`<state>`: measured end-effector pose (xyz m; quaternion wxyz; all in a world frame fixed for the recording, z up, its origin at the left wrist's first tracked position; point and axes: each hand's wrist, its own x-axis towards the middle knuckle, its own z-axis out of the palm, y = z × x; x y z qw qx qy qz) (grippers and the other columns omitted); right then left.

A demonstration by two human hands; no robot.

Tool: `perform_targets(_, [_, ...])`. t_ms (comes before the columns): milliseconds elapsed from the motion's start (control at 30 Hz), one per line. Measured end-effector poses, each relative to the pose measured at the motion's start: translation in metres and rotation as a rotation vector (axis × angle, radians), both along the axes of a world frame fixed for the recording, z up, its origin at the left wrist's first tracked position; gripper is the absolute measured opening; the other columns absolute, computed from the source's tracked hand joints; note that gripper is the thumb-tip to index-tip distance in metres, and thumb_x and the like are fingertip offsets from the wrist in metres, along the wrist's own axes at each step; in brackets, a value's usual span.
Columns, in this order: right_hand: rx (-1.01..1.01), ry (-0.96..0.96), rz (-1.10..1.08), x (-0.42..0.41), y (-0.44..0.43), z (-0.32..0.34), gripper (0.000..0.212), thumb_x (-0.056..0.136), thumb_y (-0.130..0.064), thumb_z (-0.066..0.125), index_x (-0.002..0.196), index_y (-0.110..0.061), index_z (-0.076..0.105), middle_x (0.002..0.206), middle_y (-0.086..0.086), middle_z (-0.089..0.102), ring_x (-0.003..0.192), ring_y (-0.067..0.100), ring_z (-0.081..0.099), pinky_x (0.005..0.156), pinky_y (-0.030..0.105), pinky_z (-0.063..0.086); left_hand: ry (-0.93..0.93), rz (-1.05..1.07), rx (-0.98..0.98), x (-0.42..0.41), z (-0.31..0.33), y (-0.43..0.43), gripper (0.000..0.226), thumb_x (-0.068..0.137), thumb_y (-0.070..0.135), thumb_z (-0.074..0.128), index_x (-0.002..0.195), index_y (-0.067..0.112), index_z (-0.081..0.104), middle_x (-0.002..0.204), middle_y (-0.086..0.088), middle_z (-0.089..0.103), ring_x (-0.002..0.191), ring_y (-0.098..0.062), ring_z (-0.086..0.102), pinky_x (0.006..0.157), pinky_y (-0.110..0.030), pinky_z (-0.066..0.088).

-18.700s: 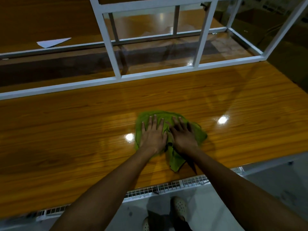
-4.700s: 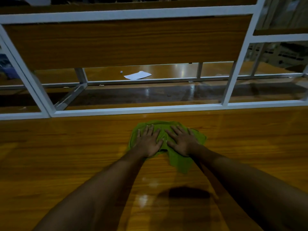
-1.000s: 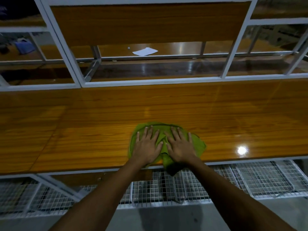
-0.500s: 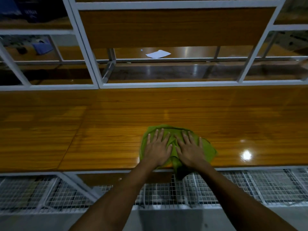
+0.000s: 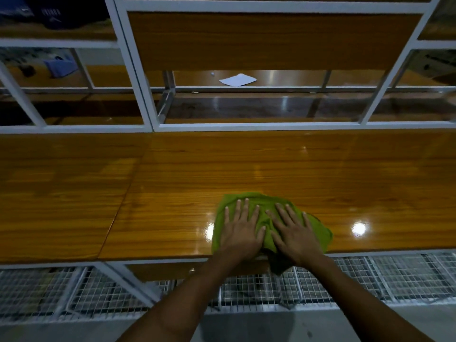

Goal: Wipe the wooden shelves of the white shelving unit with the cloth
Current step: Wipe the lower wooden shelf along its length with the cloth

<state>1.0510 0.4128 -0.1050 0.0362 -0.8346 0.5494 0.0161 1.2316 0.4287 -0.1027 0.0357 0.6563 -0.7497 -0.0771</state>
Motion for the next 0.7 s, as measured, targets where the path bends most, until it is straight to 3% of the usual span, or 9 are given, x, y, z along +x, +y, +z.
perform_targets(167, [0.028,-0.008,-0.106,0.023,-0.035,0.001,0.082,0.078,-0.067,-0.015,0.155,-0.042,-0.003,0.166,-0.001,-0.007,0.152,0.022,-0.008,0.117,0.061,-0.001,0.007,-0.021,-0.004,0.011,0.002,-0.034,0.067,0.095,0.052,0.011,0.157,0.027,0.007,0.165,-0.005,-0.005,0.151,-0.025,-0.008,0.119,-0.054,-0.005])
perform_targets(300, [0.059,-0.064,-0.051,0.063,-0.046,-0.002,0.082,0.078,-0.065,-0.012,0.155,-0.041,-0.001,0.166,0.000,-0.008,0.152,0.024,-0.010,0.115,0.063,-0.004,0.004,0.065,-0.033,0.054,-0.005,-0.041,0.065,0.099,0.058,0.019,0.157,0.031,0.009,0.165,-0.001,-0.003,0.152,-0.023,-0.004,0.120,-0.053,-0.001])
perform_targets(500, [0.041,-0.088,0.075,0.069,-0.026,-0.001,0.078,0.083,-0.061,-0.004,0.156,-0.037,0.009,0.165,-0.002,-0.009,0.151,0.019,-0.014,0.117,0.057,-0.011,-0.032,0.069,-0.022,0.067,-0.006,-0.028,0.088,0.080,0.071,-0.009,0.157,0.029,0.001,0.164,-0.005,-0.009,0.151,-0.026,-0.010,0.119,-0.054,-0.005])
perform_targets(700, [0.009,-0.050,0.018,0.031,-0.040,0.001,0.084,0.081,-0.066,-0.005,0.154,-0.036,0.022,0.166,-0.003,-0.003,0.152,0.020,-0.007,0.118,0.054,-0.005,-0.014,-0.048,-0.029,0.034,-0.008,-0.053,0.070,0.097,0.062,0.013,0.157,0.027,0.004,0.165,-0.009,-0.007,0.151,-0.027,-0.010,0.119,-0.057,-0.004])
